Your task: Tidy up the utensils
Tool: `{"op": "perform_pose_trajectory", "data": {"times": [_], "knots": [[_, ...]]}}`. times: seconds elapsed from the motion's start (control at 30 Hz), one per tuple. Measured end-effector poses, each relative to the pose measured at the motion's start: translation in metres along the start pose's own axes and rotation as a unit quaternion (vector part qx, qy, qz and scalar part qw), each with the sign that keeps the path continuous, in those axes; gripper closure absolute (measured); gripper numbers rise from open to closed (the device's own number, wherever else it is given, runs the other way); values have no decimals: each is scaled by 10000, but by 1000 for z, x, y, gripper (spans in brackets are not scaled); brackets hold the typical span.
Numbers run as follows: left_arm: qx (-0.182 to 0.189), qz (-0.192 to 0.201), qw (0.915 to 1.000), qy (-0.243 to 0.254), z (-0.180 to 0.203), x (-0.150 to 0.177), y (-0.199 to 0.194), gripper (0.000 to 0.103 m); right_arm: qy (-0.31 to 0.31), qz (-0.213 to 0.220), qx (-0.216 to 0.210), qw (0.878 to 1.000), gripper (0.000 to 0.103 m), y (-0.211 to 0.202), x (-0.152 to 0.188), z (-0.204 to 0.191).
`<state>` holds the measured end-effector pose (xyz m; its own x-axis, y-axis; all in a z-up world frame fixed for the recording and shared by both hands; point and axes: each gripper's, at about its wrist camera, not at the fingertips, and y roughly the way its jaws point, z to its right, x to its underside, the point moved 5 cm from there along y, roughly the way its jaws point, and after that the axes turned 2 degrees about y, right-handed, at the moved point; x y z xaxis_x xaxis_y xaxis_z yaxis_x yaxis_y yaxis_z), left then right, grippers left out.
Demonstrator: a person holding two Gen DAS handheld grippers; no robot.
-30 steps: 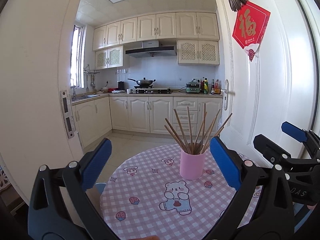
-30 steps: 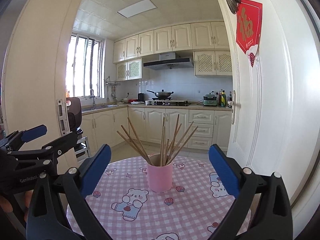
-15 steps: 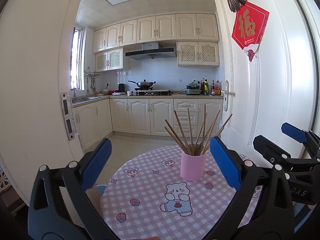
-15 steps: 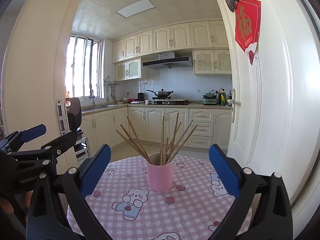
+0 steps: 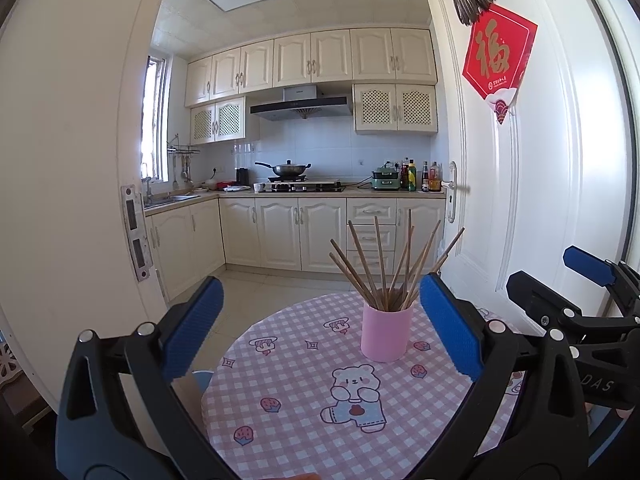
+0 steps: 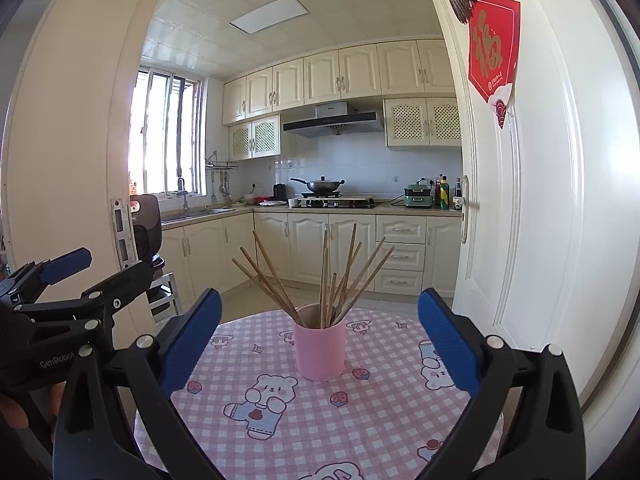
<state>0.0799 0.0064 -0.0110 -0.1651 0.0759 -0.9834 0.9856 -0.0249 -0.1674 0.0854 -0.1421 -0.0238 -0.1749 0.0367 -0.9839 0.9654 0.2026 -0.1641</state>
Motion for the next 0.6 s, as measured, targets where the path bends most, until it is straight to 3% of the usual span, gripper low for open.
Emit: {"op": "perform_pose_trajectory", "data": {"times": [0.6], "knots": [[-10,43,10000,33,1,-1,-2,7,42,13,16,10000,8,-2,0,1]]}}
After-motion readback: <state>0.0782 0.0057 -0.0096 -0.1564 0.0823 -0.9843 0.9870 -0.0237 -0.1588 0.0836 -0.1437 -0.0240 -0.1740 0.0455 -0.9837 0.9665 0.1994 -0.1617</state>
